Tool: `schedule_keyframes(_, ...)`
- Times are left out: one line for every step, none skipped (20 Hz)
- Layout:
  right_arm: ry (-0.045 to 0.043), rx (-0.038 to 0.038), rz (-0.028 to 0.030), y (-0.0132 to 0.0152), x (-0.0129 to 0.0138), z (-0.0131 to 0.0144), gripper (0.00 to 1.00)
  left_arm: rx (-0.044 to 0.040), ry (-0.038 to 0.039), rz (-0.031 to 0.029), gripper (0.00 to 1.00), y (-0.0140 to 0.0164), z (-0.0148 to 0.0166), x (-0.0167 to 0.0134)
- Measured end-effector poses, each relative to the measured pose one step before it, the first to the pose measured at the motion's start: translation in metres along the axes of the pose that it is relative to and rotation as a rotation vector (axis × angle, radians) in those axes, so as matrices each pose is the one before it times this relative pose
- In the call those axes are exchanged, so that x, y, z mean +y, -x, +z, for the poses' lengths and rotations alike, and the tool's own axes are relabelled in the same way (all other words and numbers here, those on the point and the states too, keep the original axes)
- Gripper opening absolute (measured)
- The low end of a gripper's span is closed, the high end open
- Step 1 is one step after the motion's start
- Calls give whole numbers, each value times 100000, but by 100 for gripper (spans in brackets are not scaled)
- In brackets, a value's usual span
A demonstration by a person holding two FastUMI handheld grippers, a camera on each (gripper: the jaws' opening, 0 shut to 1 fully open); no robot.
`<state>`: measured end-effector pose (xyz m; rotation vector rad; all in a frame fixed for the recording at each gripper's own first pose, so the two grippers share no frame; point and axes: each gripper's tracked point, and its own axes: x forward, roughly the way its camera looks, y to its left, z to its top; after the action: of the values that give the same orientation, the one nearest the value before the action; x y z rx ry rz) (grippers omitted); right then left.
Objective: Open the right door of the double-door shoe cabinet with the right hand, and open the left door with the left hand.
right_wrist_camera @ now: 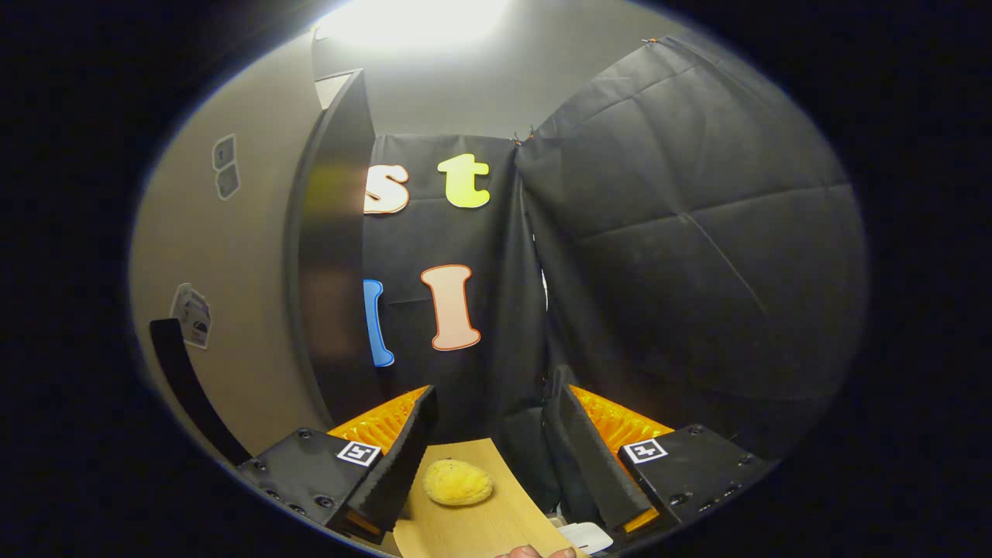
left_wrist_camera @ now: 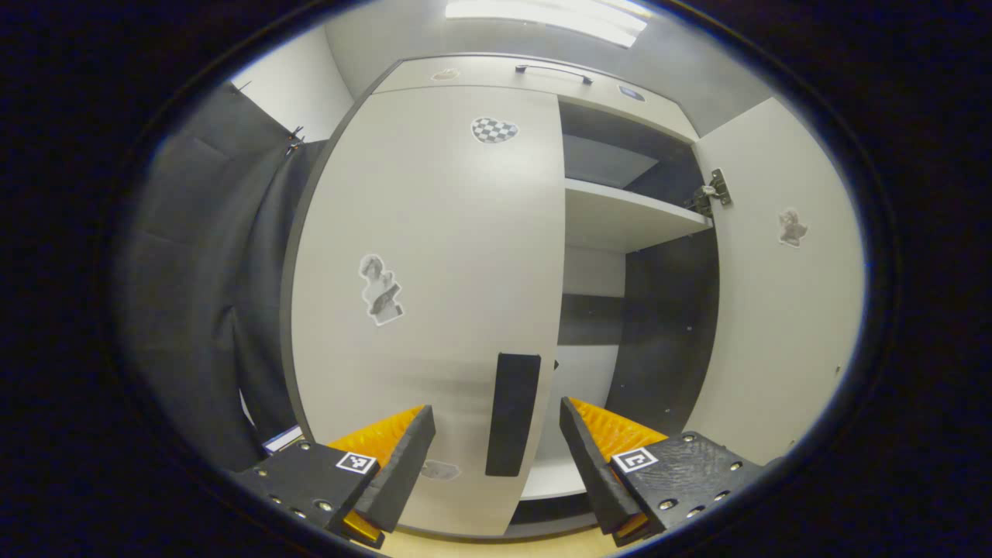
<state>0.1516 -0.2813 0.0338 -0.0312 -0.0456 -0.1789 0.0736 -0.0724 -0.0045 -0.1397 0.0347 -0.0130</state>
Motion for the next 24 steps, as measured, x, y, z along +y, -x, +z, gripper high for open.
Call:
schedule_keyframes(-571, 1184, -599, -629, -200, -415, 98, 227, -281, 378, 93, -122, -218, 12)
schedule_keyframes(441, 1081, -1585, -566, -497, -326, 98, 255, -264, 395, 94, -172, -82, 62)
schedule_keyframes(1631, 822, -2243, -695, -566, -420, 98, 825, -358, 365, 92, -298, -173, -37)
schedule_keyframes(2504, 435, -2637, -565, -591, -355, 98, 1416, -518, 257, 92, -181, -235, -22)
schedule_keyframes(2156, -82, -1424, -570, -322, -126, 98, 1665, -813, -299, 92, -150, -224, -159)
schedule_keyframes(1044, 21, -92, -541, 121, -73, 98, -19, -1232, 3039, 78, 84, 77, 592)
schedule_keyframes(-295, 513, 534, -600, 237, -54, 98, 276, -393, 201, 64, -411, -174, -44)
schedule_keyframes(-949, 314, 1062, -628, 275, -79, 98, 375, 462, -1311, 50, -170, -83, -274)
schedule_keyframes(-399, -218, 1111, -758, 253, -75, 98, -37, 1260, -1787, 55, 3, -74, -483)
schedule_keyframes(290, -123, 168, -816, -43, -1, 98, -985, -438, 5214, 54, 695, 521, 898)
schedule_keyframes(549, 326, -686, -768, -383, -404, 98, -743, 2265, 748, 46, -910, -211, -142)
schedule_keyframes(572, 837, -377, -650, -160, -318, 98, 123, 1276, 338, 31, 73, 103, -211)
schedule_keyframes(271, 1606, 326, -493, 131, -437, 98, 655, -168, -178, 33, -72, -201, -45)
schedule_keyframes(-322, 1576, 417, -140, 132, -404, 98, 216, -1410, 228, 30, 118, 31, 75)
schedule_keyframes(-573, 796, 179, 82, -149, -41, 98, 114, -1437, 703, 28, 49, -152, 188)
schedule_keyframes(-323, 409, -94, 1, -6, 35, 98, 808, -1541, 1066, 22, 62, 24, 147)
schedule_keyframes(-61, 187, 331, -86, 280, -236, 98, 301, -1244, 466, 23, -99, -184, 172)
schedule_keyframes(412, 352, 882, -103, 321, -87, 98, -154, 601, -373, 12, -269, 164, -175)
schedule_keyframes(920, 910, 879, 115, 347, -274, 98, -259, 759, -237, 12, 359, -374, 79)
schedule_keyframes(918, 554, 238, 417, 154, -186, 98, -364, -474, -525, 5, 68, 160, -86)
schedule_keyframes(598, -44, -305, 421, -125, 160, 93, 78, -672, -615, 5, -102, 39, 71)
schedule_keyframes(-193, -1264, -1921, 643, -286, 303, 98, -260, 1491, -737, 5, 30, -22, 39)
schedule_keyframes(-1322, -2384, -1874, 872, -312, 777, 98, -479, 624, -1365, 5, 188, 26, -335)
schedule_keyframes(-2340, -2490, -1425, 991, -267, 646, 98, 283, 271, -1269, 5, 168, -101, -69)
